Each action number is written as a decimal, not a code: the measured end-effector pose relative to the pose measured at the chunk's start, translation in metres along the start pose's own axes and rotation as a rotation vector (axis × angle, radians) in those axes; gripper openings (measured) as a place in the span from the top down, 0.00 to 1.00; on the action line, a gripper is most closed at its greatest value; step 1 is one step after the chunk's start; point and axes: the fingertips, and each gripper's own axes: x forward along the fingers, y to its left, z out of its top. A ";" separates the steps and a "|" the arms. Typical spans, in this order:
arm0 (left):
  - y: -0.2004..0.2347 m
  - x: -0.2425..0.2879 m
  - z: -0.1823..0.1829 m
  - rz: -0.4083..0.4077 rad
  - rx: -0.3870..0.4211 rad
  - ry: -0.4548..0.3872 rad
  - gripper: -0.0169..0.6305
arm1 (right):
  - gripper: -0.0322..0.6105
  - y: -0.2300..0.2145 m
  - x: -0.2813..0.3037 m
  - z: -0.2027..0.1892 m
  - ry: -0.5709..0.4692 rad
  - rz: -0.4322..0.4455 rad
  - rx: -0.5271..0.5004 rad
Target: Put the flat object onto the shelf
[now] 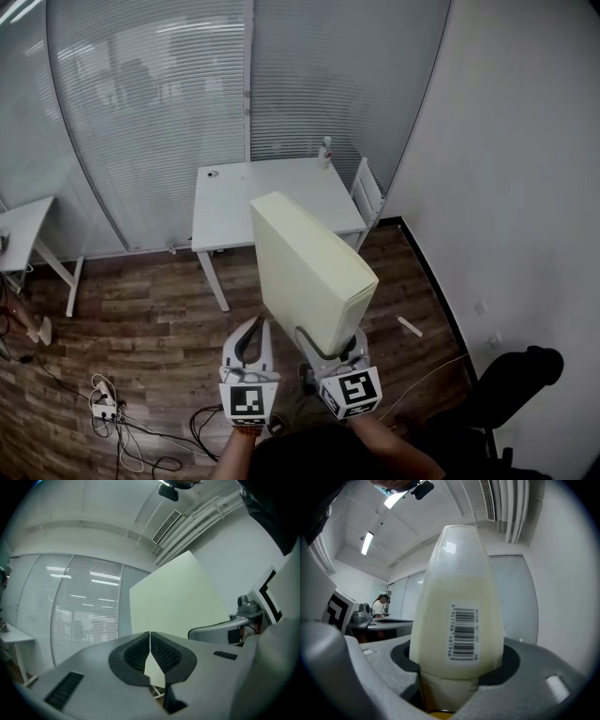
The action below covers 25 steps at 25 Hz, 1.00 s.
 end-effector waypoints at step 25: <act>0.030 0.118 -0.044 0.019 -0.038 0.095 0.97 | 0.48 -0.080 0.126 -0.029 0.040 0.029 0.054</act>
